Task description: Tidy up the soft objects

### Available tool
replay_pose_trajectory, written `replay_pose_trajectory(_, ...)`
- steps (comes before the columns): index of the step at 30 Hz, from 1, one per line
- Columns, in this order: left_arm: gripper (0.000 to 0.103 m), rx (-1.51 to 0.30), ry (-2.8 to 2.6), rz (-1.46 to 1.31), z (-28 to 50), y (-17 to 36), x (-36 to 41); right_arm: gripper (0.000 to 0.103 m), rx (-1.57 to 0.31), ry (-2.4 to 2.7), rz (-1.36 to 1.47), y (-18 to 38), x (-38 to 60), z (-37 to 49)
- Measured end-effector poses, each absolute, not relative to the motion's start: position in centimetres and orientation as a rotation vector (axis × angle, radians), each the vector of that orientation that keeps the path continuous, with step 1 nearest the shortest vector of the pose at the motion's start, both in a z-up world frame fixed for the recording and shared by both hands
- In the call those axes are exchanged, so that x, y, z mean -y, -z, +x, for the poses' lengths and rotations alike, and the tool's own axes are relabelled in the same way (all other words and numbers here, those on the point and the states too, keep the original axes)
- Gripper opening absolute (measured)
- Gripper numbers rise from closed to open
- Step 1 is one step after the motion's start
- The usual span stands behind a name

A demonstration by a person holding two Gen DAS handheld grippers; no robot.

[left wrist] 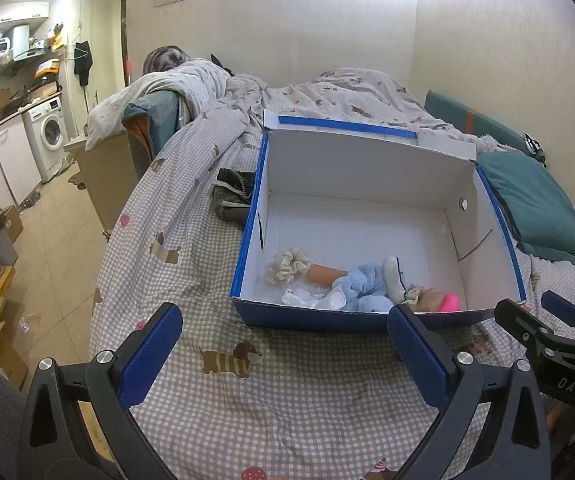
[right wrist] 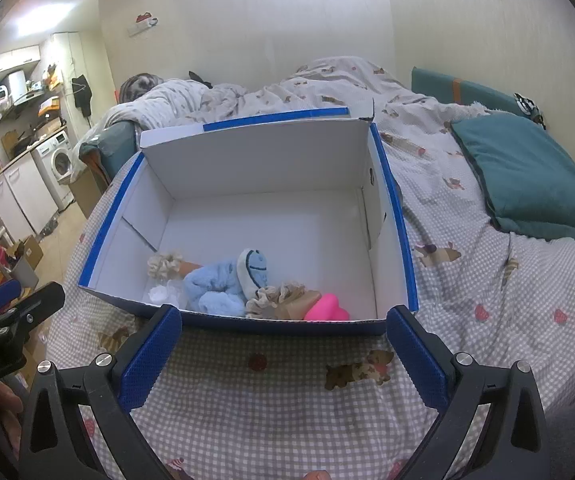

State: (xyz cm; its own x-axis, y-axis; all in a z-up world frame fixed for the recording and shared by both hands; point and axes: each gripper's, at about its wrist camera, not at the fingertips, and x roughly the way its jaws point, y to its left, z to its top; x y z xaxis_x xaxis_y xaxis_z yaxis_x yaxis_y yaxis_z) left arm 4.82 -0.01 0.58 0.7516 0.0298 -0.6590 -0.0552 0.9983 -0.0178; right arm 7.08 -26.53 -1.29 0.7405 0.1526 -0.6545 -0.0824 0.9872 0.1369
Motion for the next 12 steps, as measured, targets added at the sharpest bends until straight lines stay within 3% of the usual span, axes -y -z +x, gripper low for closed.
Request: replay_pose_trajectory(12, 0.102, -0.724, -0.041, -0.049, 4.69, -0.55, -0.05, 0.103, -0.72, -0.128, 0.102, 1.03, 26.52, 7.06)
